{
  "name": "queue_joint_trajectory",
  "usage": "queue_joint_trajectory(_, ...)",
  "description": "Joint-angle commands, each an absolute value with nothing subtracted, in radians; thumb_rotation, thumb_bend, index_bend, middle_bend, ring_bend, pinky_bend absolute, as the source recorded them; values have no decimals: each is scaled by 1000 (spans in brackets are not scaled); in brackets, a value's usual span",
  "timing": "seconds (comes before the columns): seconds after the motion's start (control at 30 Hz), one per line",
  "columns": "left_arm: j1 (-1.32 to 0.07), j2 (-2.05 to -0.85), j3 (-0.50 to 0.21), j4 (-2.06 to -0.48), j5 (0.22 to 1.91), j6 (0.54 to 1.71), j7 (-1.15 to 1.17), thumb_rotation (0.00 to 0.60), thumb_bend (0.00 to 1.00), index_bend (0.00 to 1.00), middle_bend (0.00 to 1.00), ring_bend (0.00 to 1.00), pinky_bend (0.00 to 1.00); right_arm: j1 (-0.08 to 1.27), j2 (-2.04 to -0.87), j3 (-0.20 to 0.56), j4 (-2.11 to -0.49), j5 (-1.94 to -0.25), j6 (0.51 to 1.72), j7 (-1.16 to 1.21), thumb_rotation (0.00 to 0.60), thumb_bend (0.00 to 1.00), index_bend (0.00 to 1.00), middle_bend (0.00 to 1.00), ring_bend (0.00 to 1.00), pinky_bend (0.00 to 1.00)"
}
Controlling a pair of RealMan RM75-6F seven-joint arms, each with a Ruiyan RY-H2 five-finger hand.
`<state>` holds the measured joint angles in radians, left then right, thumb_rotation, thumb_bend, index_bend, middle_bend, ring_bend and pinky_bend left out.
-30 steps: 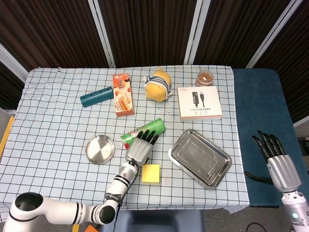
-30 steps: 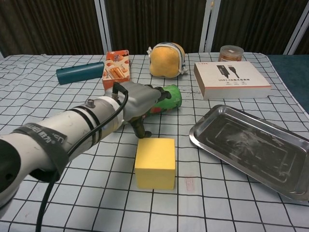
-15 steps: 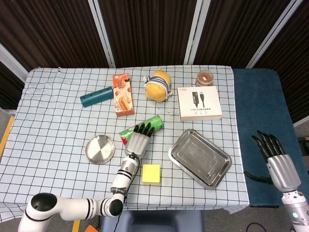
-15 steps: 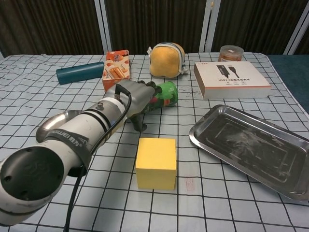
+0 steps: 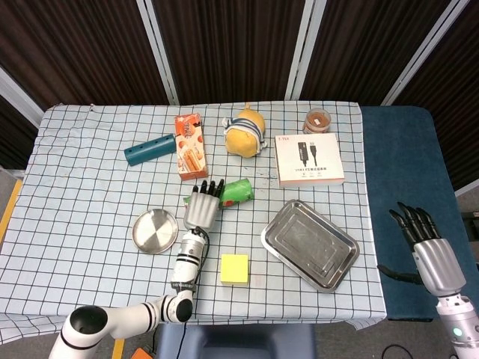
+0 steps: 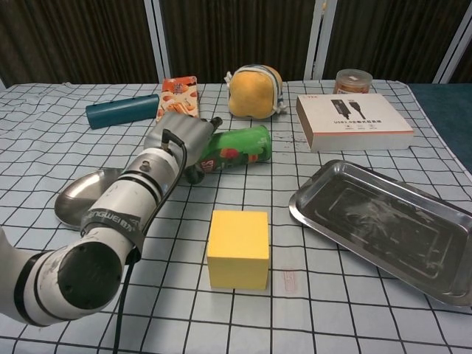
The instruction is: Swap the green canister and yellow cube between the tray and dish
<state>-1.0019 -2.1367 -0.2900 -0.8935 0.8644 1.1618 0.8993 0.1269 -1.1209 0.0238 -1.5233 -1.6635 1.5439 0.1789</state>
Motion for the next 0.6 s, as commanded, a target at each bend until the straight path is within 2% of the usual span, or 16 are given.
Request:
queue_joint_trajectory(0.03,-988,-2158,-296,-859,855,1118,900,600,319,0,174,181,375,128,-1120,24,-1525,-1664,1542,177,600,109,0,0,0,0)
queue_joint_trajectory(0.2,-977,-2159,-303,-859,840,1094,932,600,324,0,169,189,363,129,-1120,22,-1524,-1667,1541,175,600,109,0,0,0,0)
queue_joint_trajectory(0.3,-974,-2167,-298,-839,875,1115,911,600,341,17,249,274,414,129,-1121,23,-1522,-1666,1542,174,600,109,0,0,0,0)
queue_joint_trajectory(0.4,-973,-2174,-287,-809,950,1153,832,600,382,162,399,394,517,131,-1121,23,-1522,-1664,1539,174,600,109,0,0,0,0)
queue_joint_trajectory(0.47,-972,-2176,-270,-780,1017,1181,757,600,431,333,564,510,613,132,-1121,22,-1522,-1664,1536,173,600,109,0,0,0,0)
queue_joint_trajectory(0.6,-964,-2170,-246,-744,1104,1221,663,600,472,514,746,652,719,134,-1120,20,-1524,-1664,1531,171,600,109,0,0,0,0)
